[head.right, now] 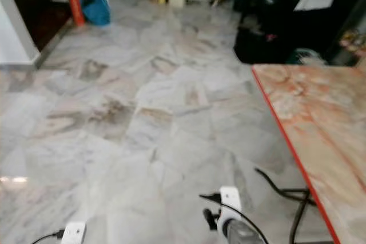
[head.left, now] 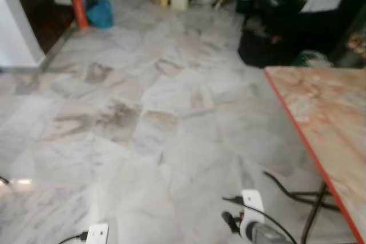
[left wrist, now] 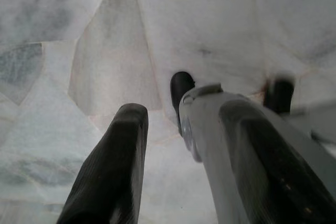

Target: Hang hanger

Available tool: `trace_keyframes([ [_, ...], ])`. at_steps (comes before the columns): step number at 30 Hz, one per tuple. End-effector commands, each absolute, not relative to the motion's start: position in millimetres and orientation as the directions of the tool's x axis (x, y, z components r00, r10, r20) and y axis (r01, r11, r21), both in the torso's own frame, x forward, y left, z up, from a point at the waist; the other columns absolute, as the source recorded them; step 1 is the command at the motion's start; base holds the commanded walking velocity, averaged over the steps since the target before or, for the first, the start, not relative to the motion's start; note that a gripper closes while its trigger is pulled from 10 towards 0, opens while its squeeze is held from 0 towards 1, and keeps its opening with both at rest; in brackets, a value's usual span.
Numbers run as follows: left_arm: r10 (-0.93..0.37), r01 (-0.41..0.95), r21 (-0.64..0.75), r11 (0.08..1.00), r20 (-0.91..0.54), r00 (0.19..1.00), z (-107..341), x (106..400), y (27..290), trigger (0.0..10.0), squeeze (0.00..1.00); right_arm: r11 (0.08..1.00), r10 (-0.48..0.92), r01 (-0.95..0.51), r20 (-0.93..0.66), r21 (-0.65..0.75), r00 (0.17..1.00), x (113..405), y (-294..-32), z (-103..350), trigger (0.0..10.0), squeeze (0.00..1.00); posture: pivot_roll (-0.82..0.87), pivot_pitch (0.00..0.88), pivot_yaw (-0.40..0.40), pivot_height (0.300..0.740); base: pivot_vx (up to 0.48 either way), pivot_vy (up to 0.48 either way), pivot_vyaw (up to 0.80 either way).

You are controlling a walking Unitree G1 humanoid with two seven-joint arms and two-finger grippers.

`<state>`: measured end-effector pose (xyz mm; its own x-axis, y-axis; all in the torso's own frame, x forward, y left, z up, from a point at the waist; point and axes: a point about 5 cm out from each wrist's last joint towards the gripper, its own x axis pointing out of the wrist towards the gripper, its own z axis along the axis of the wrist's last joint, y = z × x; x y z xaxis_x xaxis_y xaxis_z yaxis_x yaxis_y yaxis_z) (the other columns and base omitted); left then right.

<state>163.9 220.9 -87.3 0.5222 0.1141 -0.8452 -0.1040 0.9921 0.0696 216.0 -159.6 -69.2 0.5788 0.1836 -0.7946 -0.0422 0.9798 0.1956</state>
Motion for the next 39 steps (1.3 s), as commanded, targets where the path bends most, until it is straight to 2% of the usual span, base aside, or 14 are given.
trace_keyframes([
  [1,0.106,-0.113,0.057,0.992,-0.859,0.5,-90.9,157.5,217.8,10.0,0.0,0.983,0.165,-0.028,-0.794,0.183,0.585,217.4,-166.7,-67.9,10.0,0.0,-0.01,0.022,-0.065,0.74,-0.326,0.0,0.0],
  [39,0.114,-0.118,0.064,0.991,-0.864,0.491,-93.0,147.8,224.0,10.0,0.0,0.98,0.172,-0.024,-0.791,0.196,0.587,217.4,-166.2,-67.9,10.0,0.0,-0.02,0.0,-0.059,0.74,-0.334,0.0,0.0],
])
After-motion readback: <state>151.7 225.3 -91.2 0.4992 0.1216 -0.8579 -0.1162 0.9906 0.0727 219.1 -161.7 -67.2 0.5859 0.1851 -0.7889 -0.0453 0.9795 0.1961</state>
